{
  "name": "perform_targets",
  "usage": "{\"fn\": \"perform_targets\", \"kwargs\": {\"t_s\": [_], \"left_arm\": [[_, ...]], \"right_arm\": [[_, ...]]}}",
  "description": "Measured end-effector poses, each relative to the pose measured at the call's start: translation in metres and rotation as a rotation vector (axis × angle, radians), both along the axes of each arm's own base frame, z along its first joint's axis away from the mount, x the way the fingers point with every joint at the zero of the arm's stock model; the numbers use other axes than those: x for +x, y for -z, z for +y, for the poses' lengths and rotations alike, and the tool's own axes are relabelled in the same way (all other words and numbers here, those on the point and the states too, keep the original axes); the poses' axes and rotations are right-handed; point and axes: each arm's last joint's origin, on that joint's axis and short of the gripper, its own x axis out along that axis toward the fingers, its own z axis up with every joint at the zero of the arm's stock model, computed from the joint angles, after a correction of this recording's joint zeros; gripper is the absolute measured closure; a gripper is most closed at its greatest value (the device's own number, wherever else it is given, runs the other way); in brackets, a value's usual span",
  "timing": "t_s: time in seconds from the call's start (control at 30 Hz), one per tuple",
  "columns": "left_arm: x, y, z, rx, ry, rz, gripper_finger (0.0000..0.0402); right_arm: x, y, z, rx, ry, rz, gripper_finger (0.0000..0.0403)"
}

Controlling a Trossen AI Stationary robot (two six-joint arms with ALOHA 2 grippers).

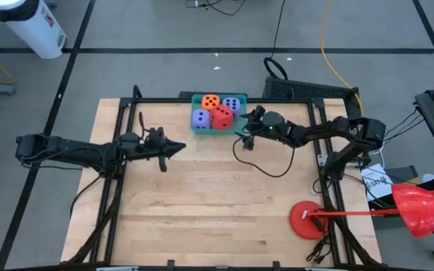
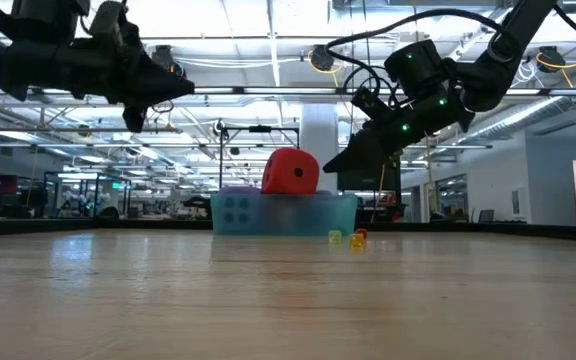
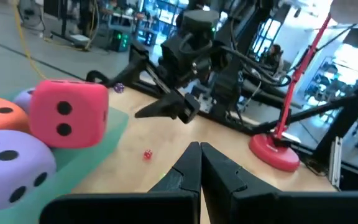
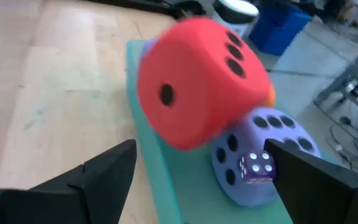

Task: Pick & Place Dice
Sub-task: Put the violet dice into the green bin

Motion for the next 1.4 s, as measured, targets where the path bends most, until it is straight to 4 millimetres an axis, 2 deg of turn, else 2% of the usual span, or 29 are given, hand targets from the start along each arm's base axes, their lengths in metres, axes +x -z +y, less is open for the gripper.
{"fn": "perform_targets", "kwargs": {"t_s": [0.17, 0.33, 0.47, 0.6, 0.73, 1.0, 1.1, 1.23, 1.4], "left_arm": [[0.023, -0.014, -0.005, 0.018, -0.038, 0.061, 0.0398], [0.069, -0.039, -0.003, 0.116, -0.048, 0.161, 0.0399], [0.103, -0.059, 0.01, 0.167, -0.079, 0.188, 0.04], [0.132, -0.067, 0.03, 0.166, -0.093, 0.219, 0.04], [0.156, -0.066, 0.05, 0.138, -0.082, 0.236, 0.04], [0.198, -0.043, 0.078, 0.088, -0.047, 0.315, 0.0401], [0.208, -0.039, 0.084, 0.098, -0.046, 0.341, 0.0401], [0.219, -0.045, 0.096, 0.096, -0.015, 0.32, 0.0401], [0.223, -0.042, 0.109, 0.071, -0.01, 0.366, 0.0401]], "right_arm": [[0.0, -0.002, -0.001, -0.035, -0.006, -0.006, 0.006], [0.001, -0.003, 0.0, -0.076, -0.025, -0.003, 0.006], [0.003, -0.004, 0.005, -0.099, -0.046, -0.002, 0.006], [0.005, -0.004, 0.009, -0.102, -0.061, -0.007, 0.006], [0.006, -0.006, 0.009, -0.111, -0.062, -0.027, 0.006], [0.007, -0.011, 0.009, -0.113, -0.058, -0.075, 0.006], [0.007, -0.01, 0.009, -0.101, -0.055, -0.079, 0.006], [0.007, -0.011, 0.009, -0.1, -0.055, -0.081, 0.006], [0.008, -0.011, 0.01, -0.099, -0.066, -0.092, 0.006]]}}
